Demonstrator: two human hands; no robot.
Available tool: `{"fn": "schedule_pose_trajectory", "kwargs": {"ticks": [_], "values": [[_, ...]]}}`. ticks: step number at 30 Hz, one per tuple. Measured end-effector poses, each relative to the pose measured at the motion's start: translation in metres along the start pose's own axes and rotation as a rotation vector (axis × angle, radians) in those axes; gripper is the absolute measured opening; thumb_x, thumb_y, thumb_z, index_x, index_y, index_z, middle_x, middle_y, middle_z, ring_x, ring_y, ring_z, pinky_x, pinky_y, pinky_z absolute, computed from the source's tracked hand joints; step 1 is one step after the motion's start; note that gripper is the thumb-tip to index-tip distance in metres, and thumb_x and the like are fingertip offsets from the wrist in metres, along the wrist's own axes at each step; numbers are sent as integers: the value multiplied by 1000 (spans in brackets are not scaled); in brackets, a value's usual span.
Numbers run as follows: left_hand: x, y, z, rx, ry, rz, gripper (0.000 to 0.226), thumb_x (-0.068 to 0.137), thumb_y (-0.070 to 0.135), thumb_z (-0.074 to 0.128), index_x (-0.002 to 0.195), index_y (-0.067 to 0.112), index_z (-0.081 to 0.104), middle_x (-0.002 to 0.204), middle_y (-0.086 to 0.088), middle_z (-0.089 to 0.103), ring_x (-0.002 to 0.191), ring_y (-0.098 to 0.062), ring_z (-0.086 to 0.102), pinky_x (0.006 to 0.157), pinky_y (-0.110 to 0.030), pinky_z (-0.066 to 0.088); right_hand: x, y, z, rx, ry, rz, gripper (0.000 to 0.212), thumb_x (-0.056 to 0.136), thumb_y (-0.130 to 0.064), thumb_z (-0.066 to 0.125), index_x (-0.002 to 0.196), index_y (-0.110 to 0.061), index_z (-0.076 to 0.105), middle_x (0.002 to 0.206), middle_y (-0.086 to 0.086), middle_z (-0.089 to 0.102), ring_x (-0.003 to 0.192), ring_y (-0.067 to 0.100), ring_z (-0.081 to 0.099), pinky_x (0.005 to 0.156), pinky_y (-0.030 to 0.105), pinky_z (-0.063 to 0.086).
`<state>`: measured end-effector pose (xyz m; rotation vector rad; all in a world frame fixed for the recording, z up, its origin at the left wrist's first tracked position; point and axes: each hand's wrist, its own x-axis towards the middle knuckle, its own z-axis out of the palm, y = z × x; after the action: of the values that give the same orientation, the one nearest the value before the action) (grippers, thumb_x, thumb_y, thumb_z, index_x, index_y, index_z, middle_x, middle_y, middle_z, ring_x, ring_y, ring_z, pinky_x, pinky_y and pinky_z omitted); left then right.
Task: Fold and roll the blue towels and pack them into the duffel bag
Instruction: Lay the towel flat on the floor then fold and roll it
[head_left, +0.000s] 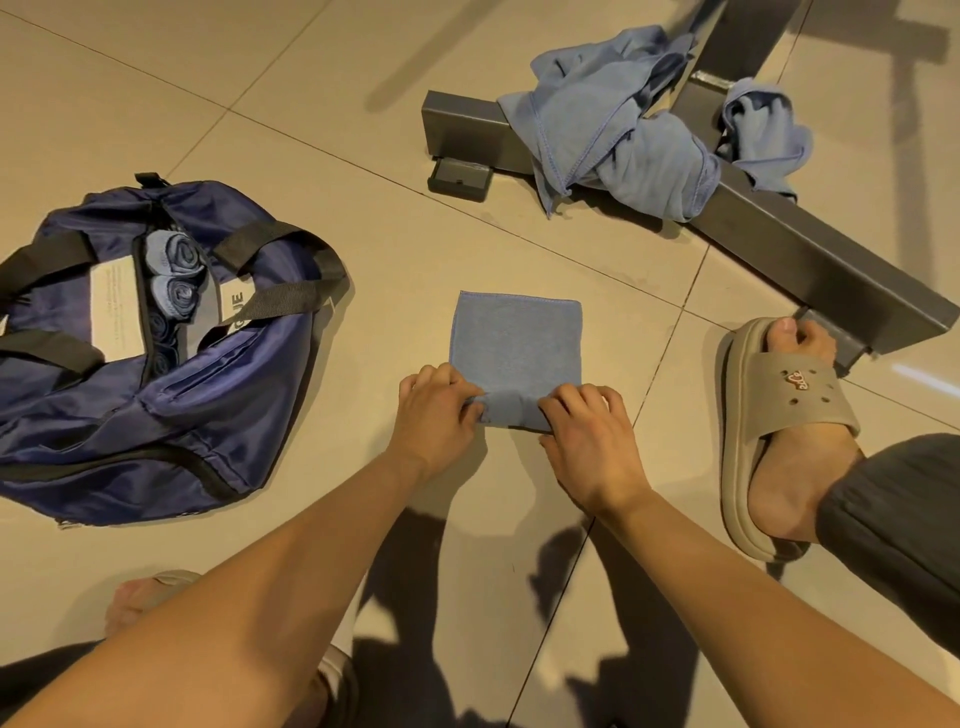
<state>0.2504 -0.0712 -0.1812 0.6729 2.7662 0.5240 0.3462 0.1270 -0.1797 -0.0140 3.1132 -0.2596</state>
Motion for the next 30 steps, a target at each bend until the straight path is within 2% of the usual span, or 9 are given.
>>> {"fn": "schedule_pose_trajectory", "kwargs": {"ticks": [4,6,9,13,17,20,24,27,30], "values": [[-9,3,-5,71,135,36,8,94,24,64,101,23,65,98,2,56,95,-22,51,92,-37,40,14,1,3,26,-3,66,11,89,-13,63,93,-23,66,89,-4,56,85,21,51,82,33,39],[-19,-1,0,118,176,112,15,90,15,67,105,20,64,100,1,56,95,-24,52,91,-39,42,23,2,1,63,-19,100,15,84,-8,63,89,-21,68,86,-4,58,82,22,52,78,33,40],[-19,-10,6,195,150,177,28,89,19,72,116,22,67,109,1,61,103,-24,55,96,-37,39,35,4,-1,83,-95,109,16,81,-9,60,90,-18,70,89,0,62,85,26,56,77,37,41],[7,-10,-2,93,70,100,21,89,20,70,108,28,75,100,4,62,98,-23,55,90,-34,36,37,0,-10,35,-80,133,14,80,-12,58,89,-14,69,92,5,57,89,30,54,84,40,41],[40,-14,-17,-5,-77,79,17,96,29,62,106,31,77,103,1,57,105,-25,47,88,-35,28,22,2,-10,-3,20,82,25,81,-20,62,106,-20,59,103,2,53,95,28,50,98,40,38],[55,-12,-24,68,-216,76,19,98,35,56,108,34,72,104,4,53,107,-22,45,92,-36,30,20,13,0,19,13,127,21,87,-21,65,107,-23,63,101,-1,57,90,27,52,87,38,40],[44,-9,-26,4,22,136,16,89,32,67,98,20,61,95,4,57,93,-25,51,78,-33,32,35,22,0,121,-77,161,17,97,-21,54,107,-23,67,101,0,59,89,29,52,76,39,41],[33,-14,-23,105,59,279,28,85,31,70,112,26,65,105,7,59,98,-19,52,89,-33,40,55,26,-10,186,-192,228,22,98,-21,44,100,-21,67,99,1,58,95,29,53,78,38,37],[42,-20,-20,89,33,250,29,90,23,68,118,29,70,107,7,64,100,-20,55,94,-33,38,64,25,-15,226,-256,270,19,96,-23,44,89,-22,62,93,0,52,96,30,54,76,37,35]]}}
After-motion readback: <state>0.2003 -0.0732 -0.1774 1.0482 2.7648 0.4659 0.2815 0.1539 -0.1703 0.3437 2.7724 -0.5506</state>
